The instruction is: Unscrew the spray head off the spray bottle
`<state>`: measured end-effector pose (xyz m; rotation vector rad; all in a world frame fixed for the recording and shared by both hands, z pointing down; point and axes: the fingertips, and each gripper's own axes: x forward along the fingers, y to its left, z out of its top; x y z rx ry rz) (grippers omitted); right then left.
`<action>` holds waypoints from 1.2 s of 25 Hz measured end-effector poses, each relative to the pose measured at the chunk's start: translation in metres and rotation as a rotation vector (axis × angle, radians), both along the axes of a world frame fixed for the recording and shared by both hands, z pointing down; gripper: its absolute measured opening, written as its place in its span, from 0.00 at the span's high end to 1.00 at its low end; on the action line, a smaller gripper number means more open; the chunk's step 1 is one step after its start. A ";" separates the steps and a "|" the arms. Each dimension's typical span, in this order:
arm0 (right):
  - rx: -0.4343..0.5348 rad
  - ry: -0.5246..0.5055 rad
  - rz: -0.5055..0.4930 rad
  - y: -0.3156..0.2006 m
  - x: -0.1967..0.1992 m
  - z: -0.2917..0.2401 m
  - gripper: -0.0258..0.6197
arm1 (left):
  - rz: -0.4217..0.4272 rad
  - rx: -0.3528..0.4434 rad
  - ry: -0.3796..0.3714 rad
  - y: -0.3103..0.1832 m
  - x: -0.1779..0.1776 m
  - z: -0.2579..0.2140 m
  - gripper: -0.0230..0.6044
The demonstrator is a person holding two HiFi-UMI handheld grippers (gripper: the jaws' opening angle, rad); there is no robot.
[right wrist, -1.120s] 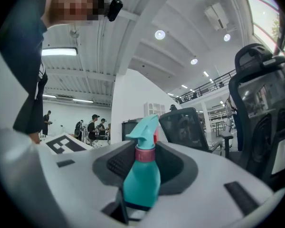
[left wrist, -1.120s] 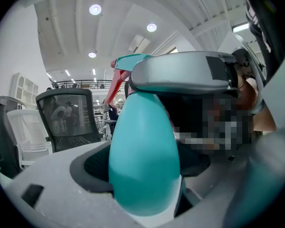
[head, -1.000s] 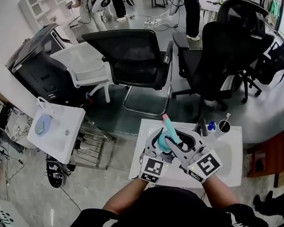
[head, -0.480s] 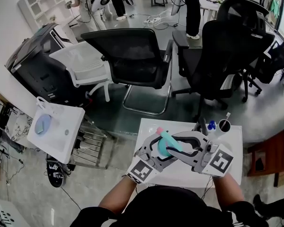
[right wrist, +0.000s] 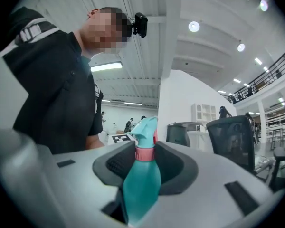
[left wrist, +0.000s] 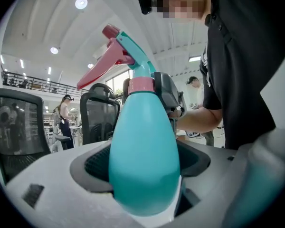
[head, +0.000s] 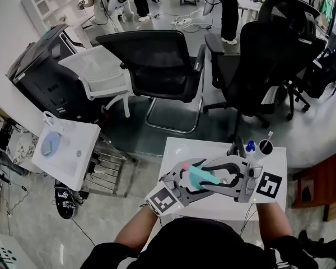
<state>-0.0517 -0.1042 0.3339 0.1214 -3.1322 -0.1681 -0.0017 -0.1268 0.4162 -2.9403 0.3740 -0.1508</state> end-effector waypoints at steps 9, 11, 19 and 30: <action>-0.058 -0.100 0.363 -0.042 0.009 0.014 0.62 | -0.426 -0.100 -0.060 -0.061 -0.031 0.032 0.32; -0.068 -0.096 0.424 -0.048 0.007 0.021 0.63 | -0.493 -0.115 -0.069 -0.068 -0.036 0.037 0.32; -0.133 -0.071 0.576 -0.066 -0.001 0.031 0.67 | -0.595 -0.119 -0.104 -0.072 -0.032 0.050 0.32; -0.112 -0.084 0.605 -0.065 0.001 0.026 0.75 | -0.579 -0.100 -0.108 -0.066 -0.030 0.045 0.32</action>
